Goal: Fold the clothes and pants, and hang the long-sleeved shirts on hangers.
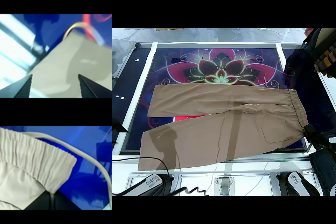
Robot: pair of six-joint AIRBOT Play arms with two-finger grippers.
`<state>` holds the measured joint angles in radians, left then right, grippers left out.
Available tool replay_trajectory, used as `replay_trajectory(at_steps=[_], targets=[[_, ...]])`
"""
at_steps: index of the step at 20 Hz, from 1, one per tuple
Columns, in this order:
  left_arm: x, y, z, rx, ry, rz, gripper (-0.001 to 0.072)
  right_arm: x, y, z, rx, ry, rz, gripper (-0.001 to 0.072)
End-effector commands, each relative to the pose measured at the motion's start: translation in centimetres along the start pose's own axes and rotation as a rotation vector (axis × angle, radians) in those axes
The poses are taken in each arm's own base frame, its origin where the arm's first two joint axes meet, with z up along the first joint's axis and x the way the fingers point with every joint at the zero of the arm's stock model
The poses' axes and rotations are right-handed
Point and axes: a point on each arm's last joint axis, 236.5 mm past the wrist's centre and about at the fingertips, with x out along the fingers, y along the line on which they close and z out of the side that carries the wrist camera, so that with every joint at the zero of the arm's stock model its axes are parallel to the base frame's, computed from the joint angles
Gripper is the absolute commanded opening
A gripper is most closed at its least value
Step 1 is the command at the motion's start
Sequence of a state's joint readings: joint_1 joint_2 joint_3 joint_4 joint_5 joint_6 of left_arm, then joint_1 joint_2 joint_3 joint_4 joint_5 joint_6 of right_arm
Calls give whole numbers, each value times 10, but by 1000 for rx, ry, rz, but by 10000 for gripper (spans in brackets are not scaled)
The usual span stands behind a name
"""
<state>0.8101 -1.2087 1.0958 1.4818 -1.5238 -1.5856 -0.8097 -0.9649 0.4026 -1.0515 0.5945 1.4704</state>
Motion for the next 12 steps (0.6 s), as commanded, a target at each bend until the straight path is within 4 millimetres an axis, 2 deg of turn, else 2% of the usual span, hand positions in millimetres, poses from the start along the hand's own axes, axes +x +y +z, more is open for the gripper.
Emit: replay_trajectory(at_steps=[1,5,7,9,12], targets=[[38,19,-47,98,172,46,668,0,1,-4,1,19,3,21],[73,32,-84,151,283,21,668,0,1,-4,1,17,2,21],[82,42,-99,158,320,-3,649,0,1,-4,1,17,2,21],[84,54,-103,138,322,-26,649,0,1,-4,1,17,3,21],[86,64,-96,125,272,-60,643,0,1,-4,1,19,3,21]])
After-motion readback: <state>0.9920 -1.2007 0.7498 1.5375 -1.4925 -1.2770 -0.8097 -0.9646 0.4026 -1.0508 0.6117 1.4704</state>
